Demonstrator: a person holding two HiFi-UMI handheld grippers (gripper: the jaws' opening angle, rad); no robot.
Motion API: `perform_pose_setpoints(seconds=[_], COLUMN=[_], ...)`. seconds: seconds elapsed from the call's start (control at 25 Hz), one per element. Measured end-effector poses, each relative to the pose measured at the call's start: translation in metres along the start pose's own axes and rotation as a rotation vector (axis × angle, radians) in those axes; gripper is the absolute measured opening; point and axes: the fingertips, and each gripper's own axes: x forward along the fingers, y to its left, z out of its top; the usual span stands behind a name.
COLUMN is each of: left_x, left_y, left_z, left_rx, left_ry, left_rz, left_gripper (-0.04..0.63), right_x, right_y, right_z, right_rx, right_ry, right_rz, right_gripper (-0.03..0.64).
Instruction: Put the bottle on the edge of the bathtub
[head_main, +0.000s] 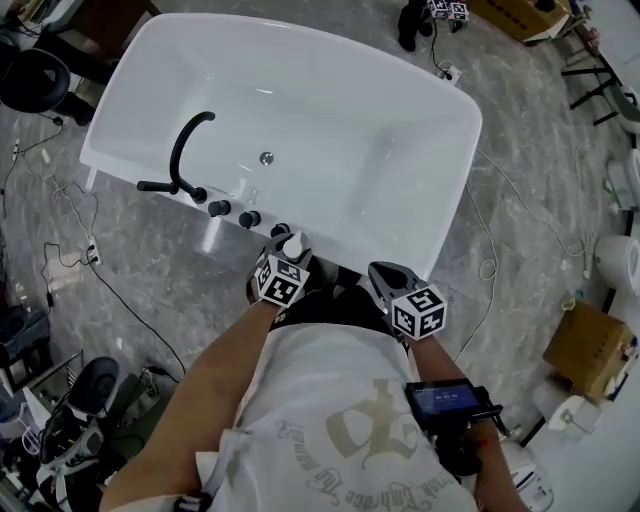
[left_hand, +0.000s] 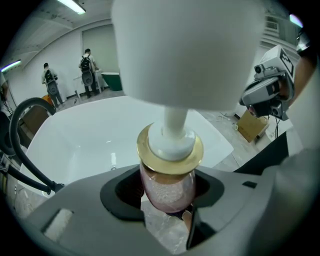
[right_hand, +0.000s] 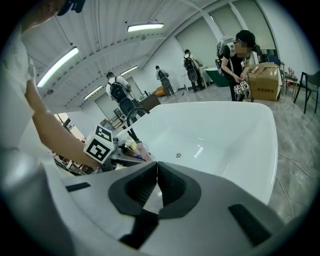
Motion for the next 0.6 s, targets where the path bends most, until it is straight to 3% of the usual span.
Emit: perform_pose_setpoints(seconds=[0.6], left_x=[0.019], left_y=[0.011], left_z=[0.004], left_rx=[-0.002], left_ry=[-0.007], left_rz=[0.056], left_gripper=[0.225], right_x=[-0.007], right_y=[-0.010], right_z=[-0.010], right_rx=[0.022], right_ry=[0.017], right_rz=[-0.011], right_gripper=[0.006])
